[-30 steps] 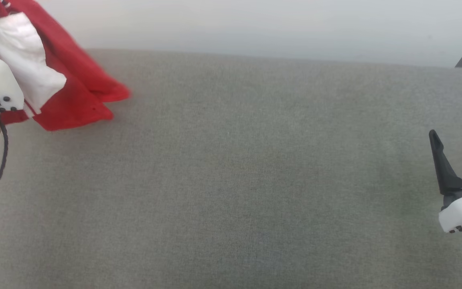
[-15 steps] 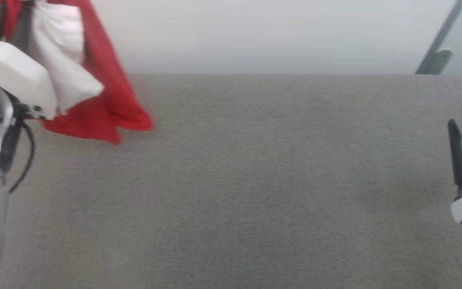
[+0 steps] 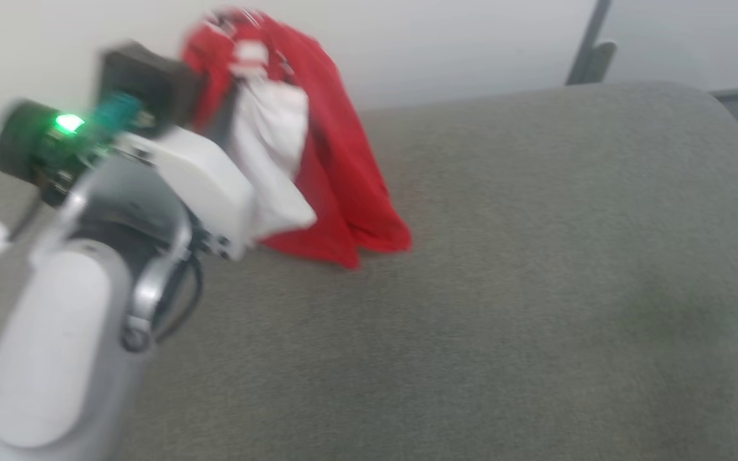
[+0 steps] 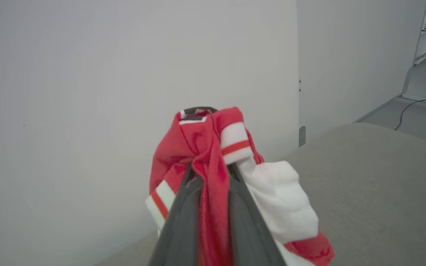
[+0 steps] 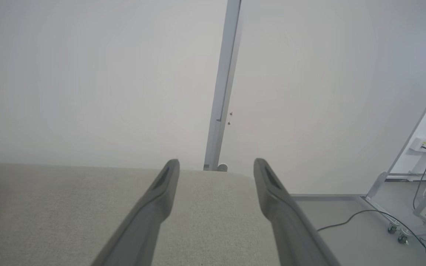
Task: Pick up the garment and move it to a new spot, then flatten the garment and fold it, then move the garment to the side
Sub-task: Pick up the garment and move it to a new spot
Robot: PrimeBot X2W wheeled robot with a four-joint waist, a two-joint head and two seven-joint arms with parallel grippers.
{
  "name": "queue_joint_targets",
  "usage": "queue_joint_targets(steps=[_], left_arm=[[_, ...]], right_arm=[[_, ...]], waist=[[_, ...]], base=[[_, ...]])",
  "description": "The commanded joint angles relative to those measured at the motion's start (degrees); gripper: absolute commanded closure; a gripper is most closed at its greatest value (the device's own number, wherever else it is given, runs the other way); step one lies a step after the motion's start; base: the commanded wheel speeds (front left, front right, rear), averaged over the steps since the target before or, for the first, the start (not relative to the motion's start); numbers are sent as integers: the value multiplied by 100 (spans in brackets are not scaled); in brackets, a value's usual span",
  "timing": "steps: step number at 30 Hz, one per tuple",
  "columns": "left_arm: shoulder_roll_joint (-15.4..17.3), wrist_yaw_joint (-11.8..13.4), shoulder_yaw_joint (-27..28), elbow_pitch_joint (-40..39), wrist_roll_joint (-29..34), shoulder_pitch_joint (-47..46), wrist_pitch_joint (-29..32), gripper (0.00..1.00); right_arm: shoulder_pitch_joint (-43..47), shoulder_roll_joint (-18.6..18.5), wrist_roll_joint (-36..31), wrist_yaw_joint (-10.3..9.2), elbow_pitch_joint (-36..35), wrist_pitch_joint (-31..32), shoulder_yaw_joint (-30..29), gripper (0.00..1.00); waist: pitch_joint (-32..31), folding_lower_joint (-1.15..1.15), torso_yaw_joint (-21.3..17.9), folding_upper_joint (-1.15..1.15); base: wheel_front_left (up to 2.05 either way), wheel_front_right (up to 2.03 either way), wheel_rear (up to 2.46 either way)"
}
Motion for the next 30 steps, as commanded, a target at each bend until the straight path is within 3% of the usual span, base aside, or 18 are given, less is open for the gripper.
queue_joint_targets(steps=[1,8,14,28,29,30], left_arm=[[-48,15,-71,67,41,134,53,100],[-302,-21,-597,720,-34,639,291,100],[-426,-257,-1036,1730,-59,934,277,100],[-967,-574,-1396,4274,-304,905,-359,100],[-996,-596,-1404,4384,-312,870,-419,75],[-1035,-643,-1414,4479,-334,852,-480,64]], right_arm=[[45,43,-23,0,23,-68,1,0],[74,149,48,0,274,-187,127,0],[21,170,85,0,564,-326,322,0],[-111,245,62,0,904,-460,665,0],[-120,250,52,0,909,-456,683,0],[-121,247,46,0,918,-455,686,0]], waist=[[79,0,-164,0],[185,0,-411,0],[226,0,-499,0],[126,0,-506,0],[105,0,-494,0],[80,0,-473,0]], base=[[0,0,0],[0,0,0],[0,0,0],[0,0,0],[0,0,0],[0,0,0]])
